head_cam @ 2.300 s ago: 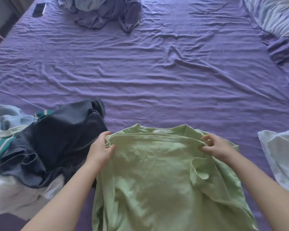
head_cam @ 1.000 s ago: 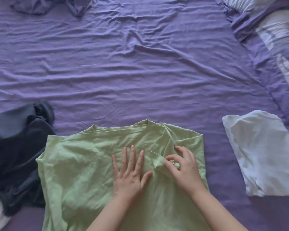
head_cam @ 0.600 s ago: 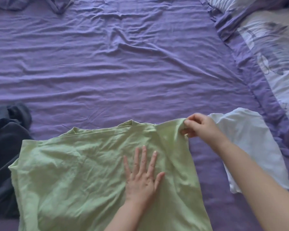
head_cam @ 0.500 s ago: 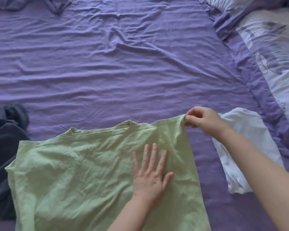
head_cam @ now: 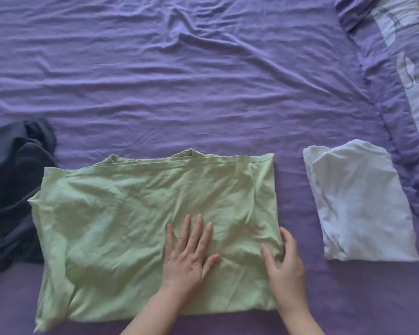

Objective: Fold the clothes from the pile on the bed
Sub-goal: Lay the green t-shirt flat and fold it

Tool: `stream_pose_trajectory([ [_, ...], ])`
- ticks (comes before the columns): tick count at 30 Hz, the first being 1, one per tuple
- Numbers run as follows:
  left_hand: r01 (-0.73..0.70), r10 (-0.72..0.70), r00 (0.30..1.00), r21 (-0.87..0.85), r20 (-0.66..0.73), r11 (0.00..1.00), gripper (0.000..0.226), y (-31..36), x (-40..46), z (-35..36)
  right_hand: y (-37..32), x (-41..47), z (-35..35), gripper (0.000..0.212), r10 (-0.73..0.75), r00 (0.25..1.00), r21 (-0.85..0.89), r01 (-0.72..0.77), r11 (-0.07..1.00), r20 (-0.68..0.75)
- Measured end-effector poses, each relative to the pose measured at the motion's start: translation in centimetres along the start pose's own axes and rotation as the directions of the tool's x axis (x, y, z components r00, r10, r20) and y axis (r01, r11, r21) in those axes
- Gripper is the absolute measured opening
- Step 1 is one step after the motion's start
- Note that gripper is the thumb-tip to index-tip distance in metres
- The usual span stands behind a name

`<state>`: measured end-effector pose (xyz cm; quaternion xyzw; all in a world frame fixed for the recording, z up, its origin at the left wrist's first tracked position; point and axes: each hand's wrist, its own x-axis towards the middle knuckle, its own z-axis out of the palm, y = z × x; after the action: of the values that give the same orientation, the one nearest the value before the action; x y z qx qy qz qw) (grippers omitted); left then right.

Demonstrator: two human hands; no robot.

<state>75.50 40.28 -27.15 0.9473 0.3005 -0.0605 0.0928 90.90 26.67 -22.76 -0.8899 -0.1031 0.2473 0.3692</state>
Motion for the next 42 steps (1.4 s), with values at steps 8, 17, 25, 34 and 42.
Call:
stream_pose_trajectory([
  [8, 0.052, -0.053, 0.997, 0.035, 0.047, 0.998, 0.064, -1.8, -7.9, -0.7, 3.5, -3.9, -2.4, 0.048, -0.016, 1.000, -0.180, 0.020, 0.983, 0.021],
  [17, 0.107, -0.107, 0.989, 0.012, 0.099, 0.994, 0.060, -3.6, -11.5, -2.1, 1.0, -7.3, 0.4, 0.059, -0.517, 0.836, -0.676, 0.489, 0.552, 0.184],
  [25, 0.199, -0.201, 0.978, -0.039, -0.054, 0.979, 0.061, -10.1, -16.0, -4.2, -4.3, -14.9, 12.2, 0.057, -0.528, 0.679, -0.500, 0.734, 0.460, 0.510],
  [34, 0.675, -0.690, 0.721, -0.288, 0.061, 0.680, 0.046, -17.5, -18.3, -6.6, -7.7, -19.8, 18.7, 0.055, -0.543, 0.627, -0.420, 0.778, 0.467, 0.558],
  [42, 0.470, -0.631, 0.773, -0.732, 0.072, 0.492, 0.033, -21.6, -19.9, -7.5, -7.5, -20.4, 19.2, 0.061, -0.570, 0.617, -0.441, 0.787, 0.433, 0.543],
])
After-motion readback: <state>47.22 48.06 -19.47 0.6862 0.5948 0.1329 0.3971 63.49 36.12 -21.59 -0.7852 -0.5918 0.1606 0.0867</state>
